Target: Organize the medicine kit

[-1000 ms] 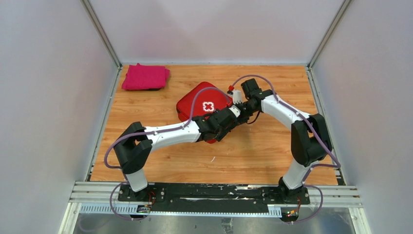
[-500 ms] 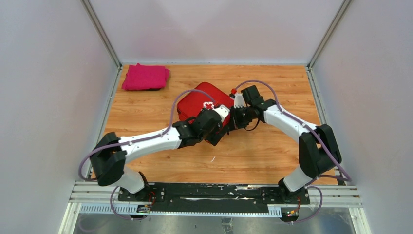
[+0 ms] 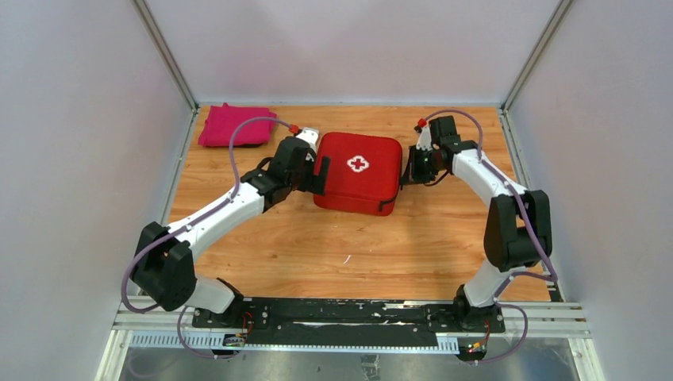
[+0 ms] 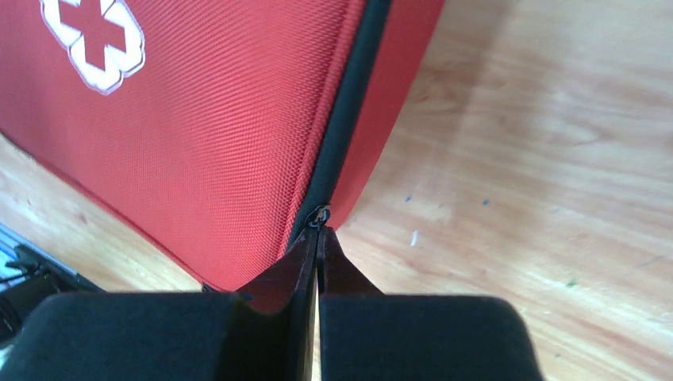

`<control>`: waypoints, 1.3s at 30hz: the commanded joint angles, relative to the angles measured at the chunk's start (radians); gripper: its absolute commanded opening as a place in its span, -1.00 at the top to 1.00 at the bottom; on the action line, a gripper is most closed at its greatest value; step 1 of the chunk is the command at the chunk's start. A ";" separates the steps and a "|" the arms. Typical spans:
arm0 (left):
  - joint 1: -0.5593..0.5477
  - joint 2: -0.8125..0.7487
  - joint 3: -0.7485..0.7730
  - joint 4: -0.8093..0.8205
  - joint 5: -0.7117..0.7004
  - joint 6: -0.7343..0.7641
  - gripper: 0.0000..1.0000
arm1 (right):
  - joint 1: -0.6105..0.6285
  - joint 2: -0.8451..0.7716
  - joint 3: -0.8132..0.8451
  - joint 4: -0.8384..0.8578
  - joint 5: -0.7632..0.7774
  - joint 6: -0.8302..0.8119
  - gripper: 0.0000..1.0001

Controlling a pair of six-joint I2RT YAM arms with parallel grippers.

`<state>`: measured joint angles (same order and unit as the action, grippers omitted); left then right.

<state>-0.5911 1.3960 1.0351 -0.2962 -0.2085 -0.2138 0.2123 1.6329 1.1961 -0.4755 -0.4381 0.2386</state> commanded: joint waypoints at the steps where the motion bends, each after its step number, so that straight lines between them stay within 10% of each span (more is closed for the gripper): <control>1: 0.013 0.038 0.040 -0.023 0.001 0.013 -0.88 | -0.033 0.095 0.165 -0.048 -0.005 -0.022 1.00; 16: 0.091 0.137 -0.062 0.157 0.265 -0.134 -0.82 | 0.006 0.283 0.310 -0.096 -0.124 -0.142 1.00; 32: 0.241 0.195 0.019 0.182 0.183 -0.190 -0.81 | 0.038 0.278 0.293 -0.112 -0.112 -0.175 1.00; 39: 0.246 0.303 0.077 0.193 0.318 -0.188 -0.43 | 0.046 0.284 0.299 -0.128 -0.120 -0.192 1.00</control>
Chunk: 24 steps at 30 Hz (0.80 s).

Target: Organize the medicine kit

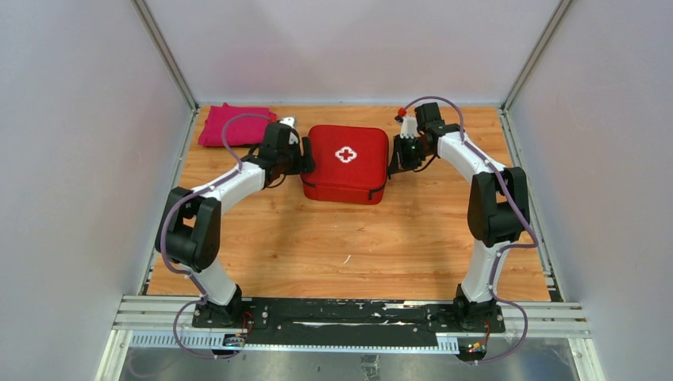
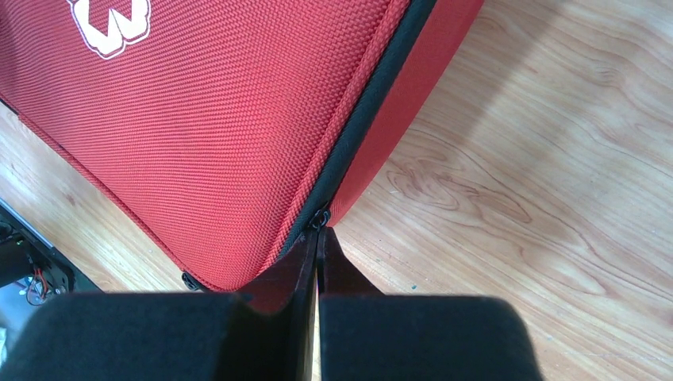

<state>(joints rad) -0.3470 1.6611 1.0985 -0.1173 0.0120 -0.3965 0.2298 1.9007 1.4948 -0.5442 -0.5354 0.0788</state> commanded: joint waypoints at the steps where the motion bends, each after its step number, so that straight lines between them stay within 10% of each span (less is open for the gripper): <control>1: 0.002 0.040 0.002 0.027 0.113 -0.018 -0.37 | 0.030 0.017 0.002 -0.062 -0.023 -0.037 1.00; 17: 0.000 -0.295 -0.271 -0.002 0.112 -0.115 -0.17 | 0.123 0.035 0.053 -0.125 -0.029 -0.116 1.00; 24: 0.000 -0.460 -0.266 -0.242 -0.193 -0.065 -0.72 | 0.135 0.006 0.027 -0.123 -0.009 -0.104 1.00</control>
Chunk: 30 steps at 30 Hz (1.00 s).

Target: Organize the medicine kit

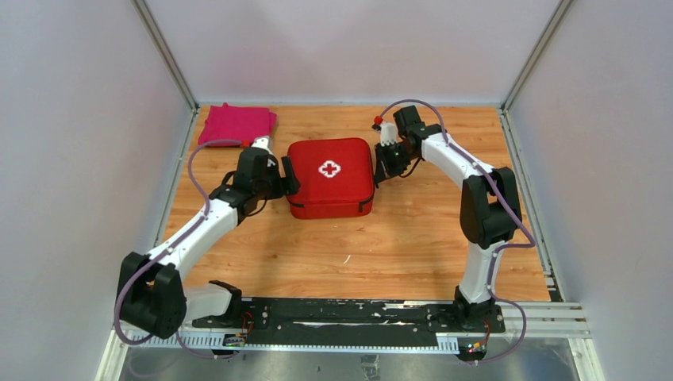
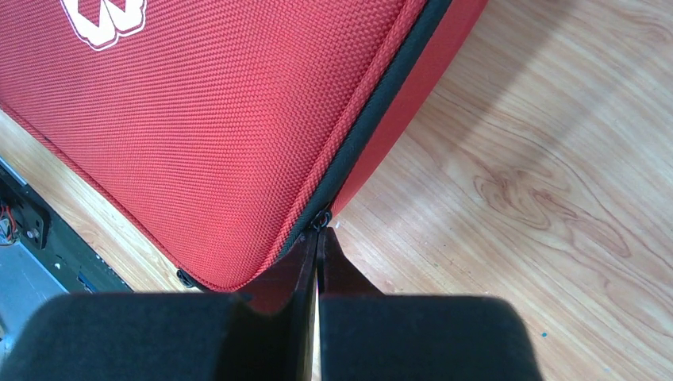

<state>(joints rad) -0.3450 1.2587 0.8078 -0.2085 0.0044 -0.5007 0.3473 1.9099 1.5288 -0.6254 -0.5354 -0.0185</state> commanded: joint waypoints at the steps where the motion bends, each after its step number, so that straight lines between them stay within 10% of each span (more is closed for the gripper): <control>1: -0.002 -0.072 0.034 -0.154 -0.195 0.059 -0.75 | 0.018 -0.005 -0.011 -0.042 -0.003 -0.008 1.00; 16: -0.490 0.015 0.090 0.003 -0.099 0.806 -0.79 | 0.018 0.018 -0.026 -0.040 0.007 -0.014 1.00; 30: -0.526 0.290 0.197 -0.021 -0.222 0.925 -0.58 | 0.018 0.006 -0.047 -0.061 0.041 -0.020 1.00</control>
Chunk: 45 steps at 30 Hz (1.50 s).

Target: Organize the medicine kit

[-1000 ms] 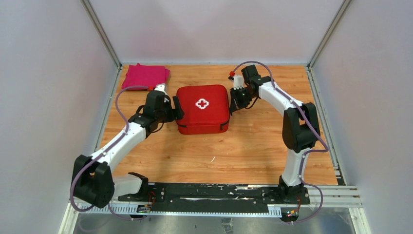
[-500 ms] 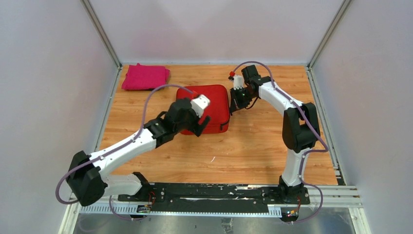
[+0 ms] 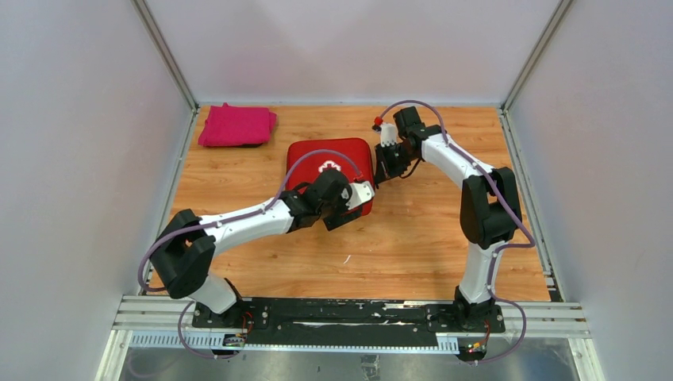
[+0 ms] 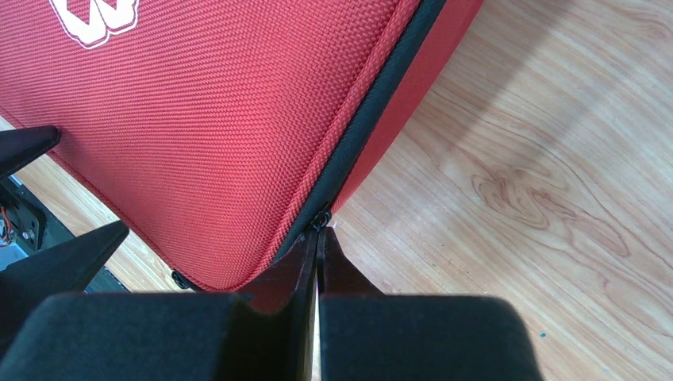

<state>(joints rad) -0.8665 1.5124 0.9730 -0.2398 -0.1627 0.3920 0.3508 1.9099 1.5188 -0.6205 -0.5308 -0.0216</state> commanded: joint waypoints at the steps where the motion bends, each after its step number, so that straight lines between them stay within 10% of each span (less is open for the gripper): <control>1: -0.005 0.051 0.036 0.003 -0.062 0.026 -0.56 | 0.014 0.001 -0.043 -0.069 0.041 -0.015 1.00; 26: 0.034 0.141 0.089 -0.053 -0.033 -0.058 -0.22 | 0.018 -0.218 -0.298 -0.069 -0.089 0.057 1.00; 45: 0.043 0.140 0.103 -0.056 0.006 -0.089 -0.17 | 0.160 -0.466 -0.620 0.456 -0.036 0.557 1.00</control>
<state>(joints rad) -0.8413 1.6203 1.0611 -0.2897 -0.1814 0.3504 0.4629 1.4971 0.9615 -0.2993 -0.5438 0.3359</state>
